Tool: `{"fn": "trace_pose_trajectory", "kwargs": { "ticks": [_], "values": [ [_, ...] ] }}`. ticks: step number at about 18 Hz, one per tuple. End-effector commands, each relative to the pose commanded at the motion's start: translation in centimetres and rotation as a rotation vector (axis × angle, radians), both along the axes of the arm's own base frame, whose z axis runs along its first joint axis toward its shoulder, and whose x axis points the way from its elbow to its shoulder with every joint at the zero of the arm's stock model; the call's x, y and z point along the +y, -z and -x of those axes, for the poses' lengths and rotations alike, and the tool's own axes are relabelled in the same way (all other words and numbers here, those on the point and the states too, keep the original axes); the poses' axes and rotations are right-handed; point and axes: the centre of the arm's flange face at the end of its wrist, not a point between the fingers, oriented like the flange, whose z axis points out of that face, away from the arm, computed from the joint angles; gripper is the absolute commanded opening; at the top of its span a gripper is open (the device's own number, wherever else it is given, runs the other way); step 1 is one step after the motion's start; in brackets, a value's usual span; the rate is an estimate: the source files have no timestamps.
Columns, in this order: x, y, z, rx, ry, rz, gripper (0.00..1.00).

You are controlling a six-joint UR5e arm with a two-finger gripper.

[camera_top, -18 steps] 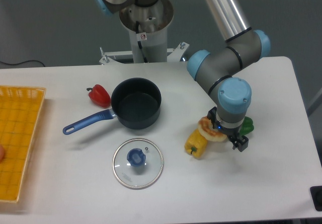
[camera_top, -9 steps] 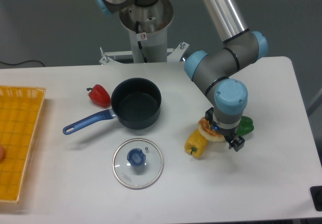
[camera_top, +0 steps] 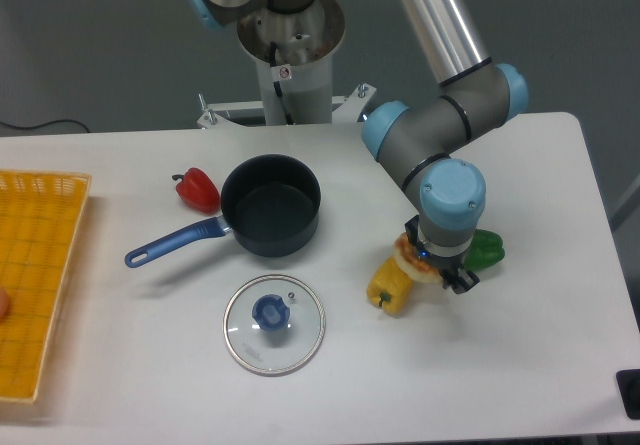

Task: Pick up the donuts
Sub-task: 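Close the gripper on the donut's edge, then lift the donut up off the table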

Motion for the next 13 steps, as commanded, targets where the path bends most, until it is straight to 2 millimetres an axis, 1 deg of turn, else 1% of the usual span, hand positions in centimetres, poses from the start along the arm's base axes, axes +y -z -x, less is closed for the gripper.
{"fn": "trace_pose_trajectory", "kwargs": {
  "ticks": [1,3,4,5,6,10,13],
  "values": [
    [0.0,-0.1,0.0,0.0,-0.002,0.0,0.34],
    [-0.2,0.2,-0.3,-0.025,-0.002,0.015,0.33],
    [-0.2,0.3,-0.4,-0.033,0.0,0.019,0.31],
    [-0.2,0.2,-0.4,-0.033,0.0,0.019,0.28],
    [-0.3,0.0,-0.3,-0.03,-0.002,0.018,0.29],
    [-0.4,-1.6,0.4,-0.049,-0.009,0.022,0.29],
    [-0.5,-3.2,0.9,-0.057,-0.016,0.015,0.29]
  ]
}}
